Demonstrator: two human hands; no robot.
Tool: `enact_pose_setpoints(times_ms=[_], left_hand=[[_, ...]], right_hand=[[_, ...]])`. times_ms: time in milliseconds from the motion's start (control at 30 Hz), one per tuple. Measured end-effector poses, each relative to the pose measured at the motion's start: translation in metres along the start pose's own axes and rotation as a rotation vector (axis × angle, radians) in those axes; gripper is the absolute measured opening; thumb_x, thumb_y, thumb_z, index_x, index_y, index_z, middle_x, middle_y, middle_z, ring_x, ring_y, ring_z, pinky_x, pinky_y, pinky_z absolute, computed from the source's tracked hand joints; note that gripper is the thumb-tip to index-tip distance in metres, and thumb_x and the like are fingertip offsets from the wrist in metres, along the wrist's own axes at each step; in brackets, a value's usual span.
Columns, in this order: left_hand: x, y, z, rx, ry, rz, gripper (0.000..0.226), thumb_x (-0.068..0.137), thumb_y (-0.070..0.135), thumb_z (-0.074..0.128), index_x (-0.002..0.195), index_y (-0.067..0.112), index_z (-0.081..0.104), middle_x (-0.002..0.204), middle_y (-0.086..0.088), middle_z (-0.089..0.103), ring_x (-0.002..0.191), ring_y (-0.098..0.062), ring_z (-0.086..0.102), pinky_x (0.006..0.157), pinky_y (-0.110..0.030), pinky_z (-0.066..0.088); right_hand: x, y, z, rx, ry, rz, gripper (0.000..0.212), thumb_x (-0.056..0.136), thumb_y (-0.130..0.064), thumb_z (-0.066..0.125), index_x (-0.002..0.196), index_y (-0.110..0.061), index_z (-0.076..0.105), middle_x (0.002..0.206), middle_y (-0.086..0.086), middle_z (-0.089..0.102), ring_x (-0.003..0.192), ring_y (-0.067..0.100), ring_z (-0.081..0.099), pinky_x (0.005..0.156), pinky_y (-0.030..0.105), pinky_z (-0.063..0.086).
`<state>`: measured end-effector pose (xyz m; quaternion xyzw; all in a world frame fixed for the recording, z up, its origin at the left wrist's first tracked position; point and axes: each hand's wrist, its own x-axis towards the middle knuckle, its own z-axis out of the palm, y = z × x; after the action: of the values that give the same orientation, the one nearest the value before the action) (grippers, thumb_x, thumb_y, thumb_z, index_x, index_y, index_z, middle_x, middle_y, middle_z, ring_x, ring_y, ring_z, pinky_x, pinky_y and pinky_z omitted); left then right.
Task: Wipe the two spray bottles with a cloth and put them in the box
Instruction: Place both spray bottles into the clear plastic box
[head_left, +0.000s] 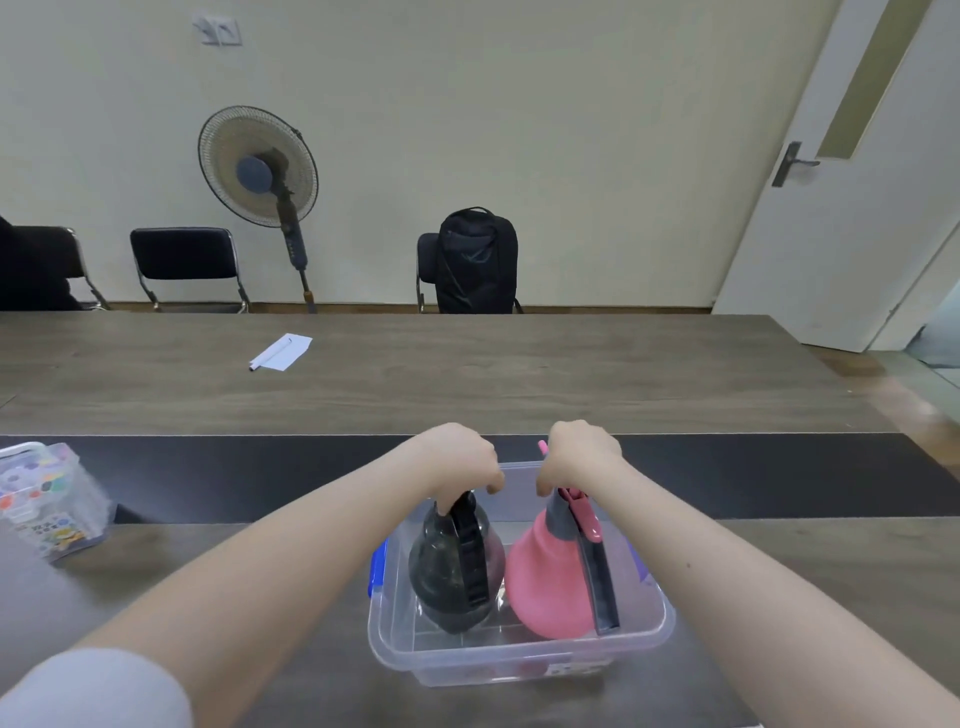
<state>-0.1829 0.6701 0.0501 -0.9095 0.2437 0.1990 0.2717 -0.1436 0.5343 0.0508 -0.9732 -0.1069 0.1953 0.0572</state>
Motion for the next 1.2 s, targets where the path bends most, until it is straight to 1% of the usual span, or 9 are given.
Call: enact_pose_setpoints(times_ms=[267,333,400,500,633,800,933,1067,1200], left_hand=[[0.0,0.011,0.001,0.054,-0.07,0.01,0.032,0.077,0.012,0.07,0.109,0.008,0.066,0.109,-0.013,0.065,0.097,-0.035,0.064,0.063,-0.034,0.045],[0.0,0.011,0.0,-0.013,-0.082,-0.038,0.035,0.077,0.019,0.072,0.11,0.008,0.067,0.108,-0.013,0.064,0.093,-0.033,0.063,0.062,-0.034,0.044],[0.0,0.012,-0.001,-0.063,-0.087,-0.077,0.036,0.076,0.022,0.073,0.107,0.006,0.067,0.098,-0.013,0.061,0.081,-0.03,0.057,0.061,-0.033,0.043],[0.001,0.015,-0.005,-0.12,-0.099,-0.119,0.037,0.076,0.025,0.073,0.105,0.005,0.066,0.077,-0.005,0.048,0.074,-0.026,0.05,0.052,-0.031,0.039],[0.006,0.015,-0.007,-0.214,-0.103,-0.174,0.039,0.075,0.03,0.073,0.105,0.006,0.067,0.064,0.0,0.036,0.068,-0.025,0.05,0.044,-0.026,0.033],[0.012,0.014,-0.006,-0.348,-0.1,-0.236,0.042,0.077,0.029,0.073,0.11,0.005,0.064,0.066,0.0,0.035,0.076,-0.027,0.05,0.048,-0.028,0.036],[0.015,0.016,-0.007,-0.407,-0.094,-0.254,0.046,0.077,0.028,0.074,0.114,0.004,0.06,0.067,-0.001,0.034,0.08,-0.027,0.049,0.065,-0.033,0.042],[0.016,0.015,-0.007,-0.43,-0.128,-0.301,0.048,0.077,0.028,0.074,0.117,0.005,0.06,0.093,-0.007,0.048,0.088,-0.031,0.057,0.067,-0.035,0.044],[0.017,0.018,-0.006,-0.433,-0.145,-0.329,0.048,0.077,0.027,0.074,0.118,0.007,0.06,0.097,-0.007,0.048,0.098,-0.031,0.062,0.07,-0.037,0.046]], right_hand=[[-0.001,0.009,0.014,-0.083,0.014,-0.029,0.025,0.074,-0.01,0.067,0.097,-0.009,0.059,0.108,0.009,0.063,0.102,0.028,0.062,0.067,0.028,0.042],[-0.001,0.012,0.011,-0.077,0.006,-0.032,0.02,0.072,-0.012,0.07,0.074,-0.007,0.051,0.084,0.006,0.058,0.085,0.028,0.059,0.064,0.028,0.041],[-0.001,0.014,0.01,-0.1,-0.004,-0.039,0.036,0.069,-0.012,0.072,0.059,-0.011,0.037,0.064,0.001,0.045,0.07,0.025,0.053,0.057,0.027,0.04],[0.0,0.015,0.012,-0.16,0.01,-0.064,0.039,0.064,-0.011,0.073,0.056,-0.012,0.035,0.057,0.0,0.039,0.047,0.016,0.041,0.043,0.022,0.032],[0.002,0.017,0.009,-0.209,0.018,-0.108,0.039,0.061,-0.011,0.074,0.052,-0.012,0.037,0.053,0.001,0.037,0.043,0.016,0.036,0.041,0.02,0.028],[0.005,0.013,0.001,-0.297,0.024,-0.213,0.021,0.063,-0.01,0.075,0.07,-0.008,0.056,0.058,0.003,0.045,0.059,0.026,0.047,0.043,0.021,0.031],[0.013,0.012,0.002,-0.364,-0.02,-0.293,0.041,0.064,0.0,0.072,0.103,-0.013,0.071,0.104,0.006,0.069,0.088,0.03,0.064,0.062,0.028,0.043],[0.02,0.008,0.004,-0.384,-0.043,-0.323,0.041,0.064,-0.002,0.073,0.103,-0.015,0.071,0.108,0.006,0.07,0.079,0.028,0.059,0.063,0.027,0.044],[0.024,0.007,0.004,-0.395,-0.068,-0.335,0.046,0.062,-0.002,0.077,0.106,-0.015,0.07,0.11,0.005,0.069,0.096,0.03,0.066,0.065,0.028,0.045]])
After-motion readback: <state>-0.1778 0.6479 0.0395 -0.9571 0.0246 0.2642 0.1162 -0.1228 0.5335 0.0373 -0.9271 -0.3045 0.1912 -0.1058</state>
